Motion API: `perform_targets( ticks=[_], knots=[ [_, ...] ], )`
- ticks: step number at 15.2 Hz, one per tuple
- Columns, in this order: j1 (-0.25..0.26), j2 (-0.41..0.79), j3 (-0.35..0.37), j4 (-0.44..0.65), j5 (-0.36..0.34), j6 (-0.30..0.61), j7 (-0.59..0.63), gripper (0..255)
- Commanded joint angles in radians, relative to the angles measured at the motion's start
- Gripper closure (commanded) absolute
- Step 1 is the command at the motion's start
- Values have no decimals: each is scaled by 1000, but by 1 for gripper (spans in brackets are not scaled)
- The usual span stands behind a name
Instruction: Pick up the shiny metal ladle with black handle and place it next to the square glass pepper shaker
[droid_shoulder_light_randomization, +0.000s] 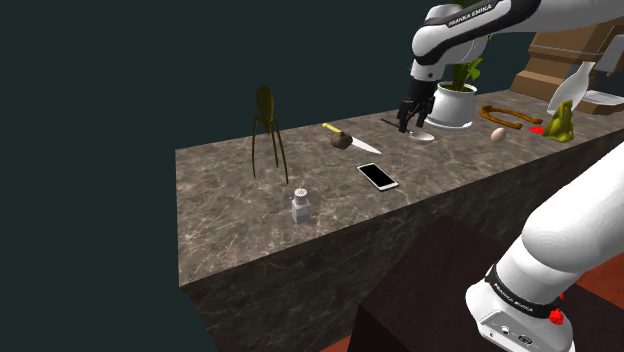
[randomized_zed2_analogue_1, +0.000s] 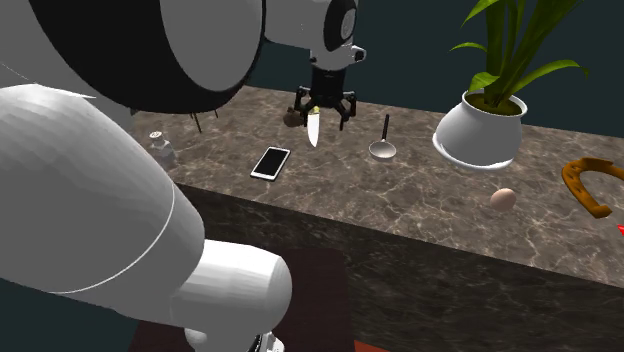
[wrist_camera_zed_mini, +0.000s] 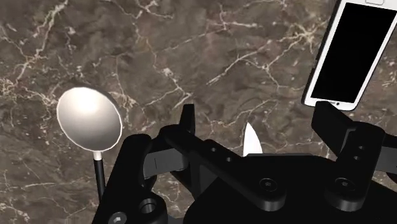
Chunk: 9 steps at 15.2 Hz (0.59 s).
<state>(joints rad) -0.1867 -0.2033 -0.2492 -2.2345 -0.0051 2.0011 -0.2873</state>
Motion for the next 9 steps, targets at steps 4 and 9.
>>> perform_targets(
  ticks=[4,9],
  knots=[
    [-24,163,-50,109,62,79,-61,0],
    [-66,330,-85,251,151,118,-133,0]
  ],
)
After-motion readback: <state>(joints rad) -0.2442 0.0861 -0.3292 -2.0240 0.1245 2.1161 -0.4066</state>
